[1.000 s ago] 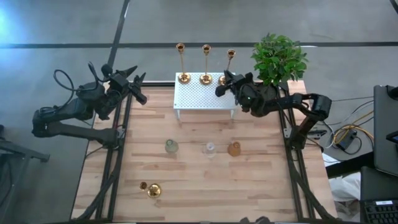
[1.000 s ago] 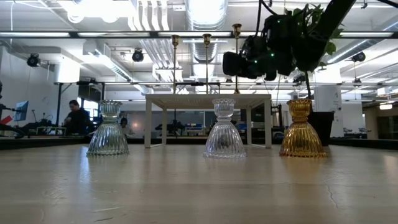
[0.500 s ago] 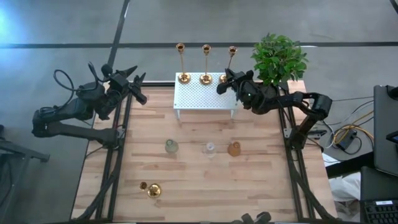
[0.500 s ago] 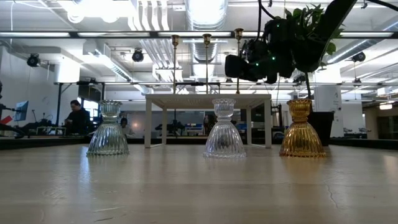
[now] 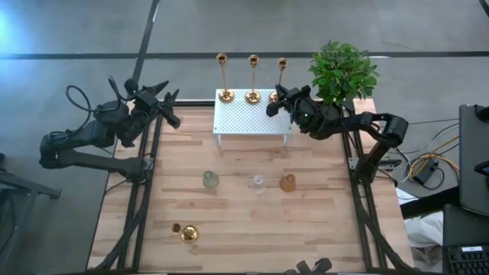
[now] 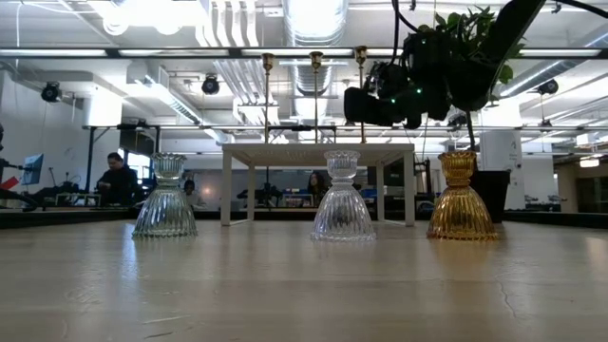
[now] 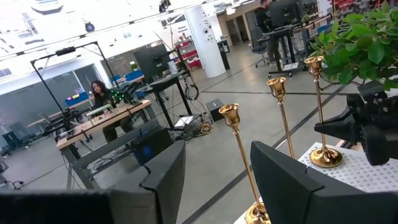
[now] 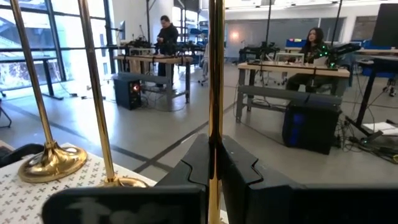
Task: Pick & Place candle stick holders
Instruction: Align the gold candle holder with the other gold candle holders on the shelf
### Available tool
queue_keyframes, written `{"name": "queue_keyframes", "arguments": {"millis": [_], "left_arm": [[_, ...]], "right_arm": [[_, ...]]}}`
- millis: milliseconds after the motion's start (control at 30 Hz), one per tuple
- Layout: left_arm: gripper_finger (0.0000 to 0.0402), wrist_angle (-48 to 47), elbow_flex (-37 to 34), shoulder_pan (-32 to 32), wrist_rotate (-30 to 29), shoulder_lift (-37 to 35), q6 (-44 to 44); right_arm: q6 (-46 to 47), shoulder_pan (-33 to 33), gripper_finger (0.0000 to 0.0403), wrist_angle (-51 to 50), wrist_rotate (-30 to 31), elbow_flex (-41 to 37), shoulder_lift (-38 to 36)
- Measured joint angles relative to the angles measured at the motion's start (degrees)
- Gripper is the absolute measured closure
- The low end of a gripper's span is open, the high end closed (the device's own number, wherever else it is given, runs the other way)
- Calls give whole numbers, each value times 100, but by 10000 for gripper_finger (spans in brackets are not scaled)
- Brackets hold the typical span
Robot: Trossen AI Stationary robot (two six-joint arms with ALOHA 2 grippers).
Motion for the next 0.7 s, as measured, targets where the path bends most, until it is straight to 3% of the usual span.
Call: {"name": "queue_keyframes", "arguments": {"millis": [700], "left_arm": [[214,-13,0,0,0,1,-17]], "right_arm": [[-31,-48,390,61,0,7,133]]}}
